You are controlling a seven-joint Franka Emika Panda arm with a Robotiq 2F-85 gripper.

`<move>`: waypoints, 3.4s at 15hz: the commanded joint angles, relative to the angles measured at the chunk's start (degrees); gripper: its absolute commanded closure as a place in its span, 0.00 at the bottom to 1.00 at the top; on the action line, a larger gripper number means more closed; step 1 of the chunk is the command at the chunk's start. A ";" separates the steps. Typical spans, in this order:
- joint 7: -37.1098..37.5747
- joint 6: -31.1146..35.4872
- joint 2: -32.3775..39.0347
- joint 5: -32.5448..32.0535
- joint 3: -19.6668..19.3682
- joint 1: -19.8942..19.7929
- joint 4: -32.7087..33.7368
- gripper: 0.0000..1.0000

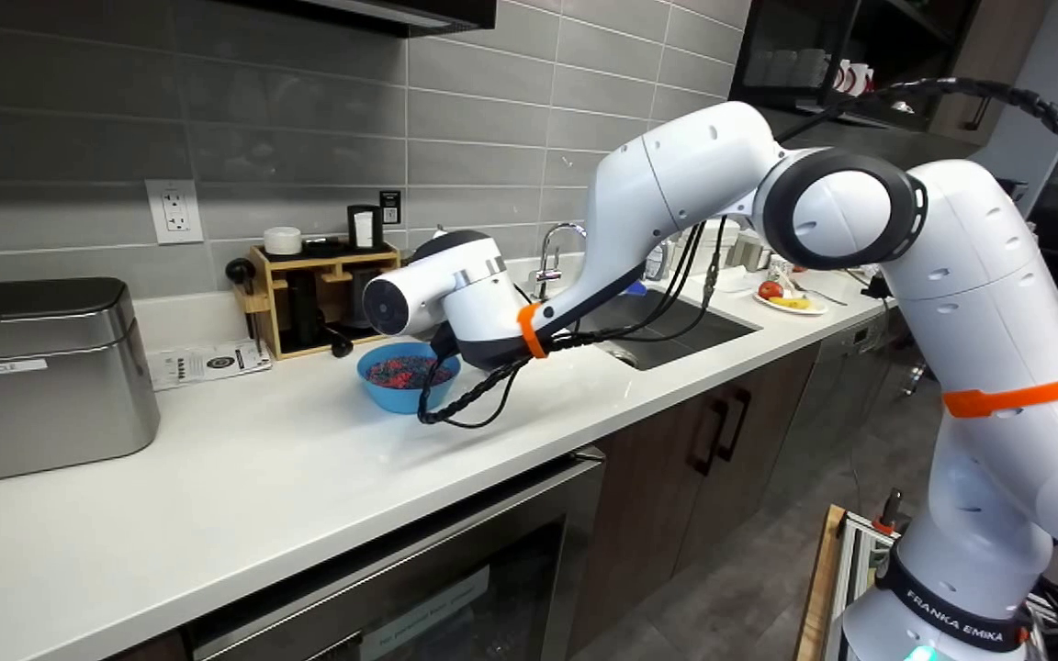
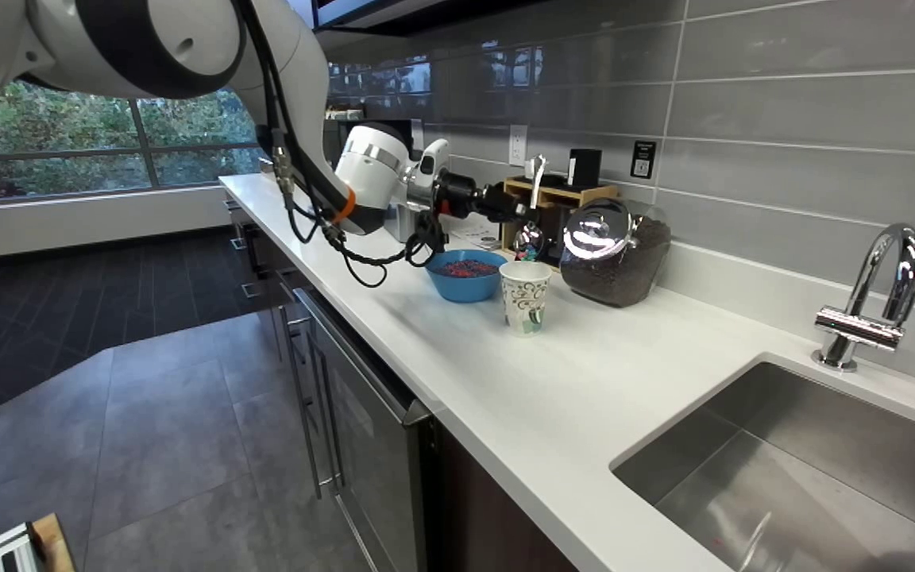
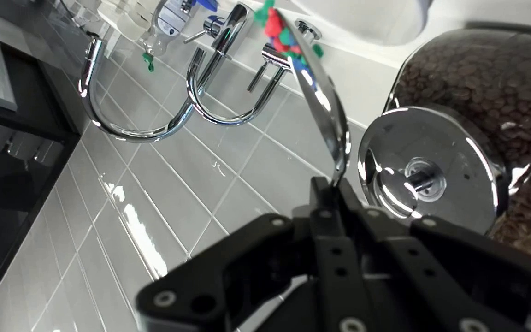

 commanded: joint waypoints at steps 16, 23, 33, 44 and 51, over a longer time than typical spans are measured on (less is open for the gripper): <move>15.79 -1.24 -3.45 4.75 0.18 -0.33 -2.28 0.99; 23.97 0.09 -7.91 4.58 0.53 -1.18 -6.63 0.99; 35.39 1.89 -12.86 3.29 1.03 -1.97 -12.48 0.99; 45.76 4.71 -17.48 1.17 1.68 -2.89 -19.07 0.99; 52.65 7.51 -19.69 0.08 1.92 -4.08 -22.56 0.99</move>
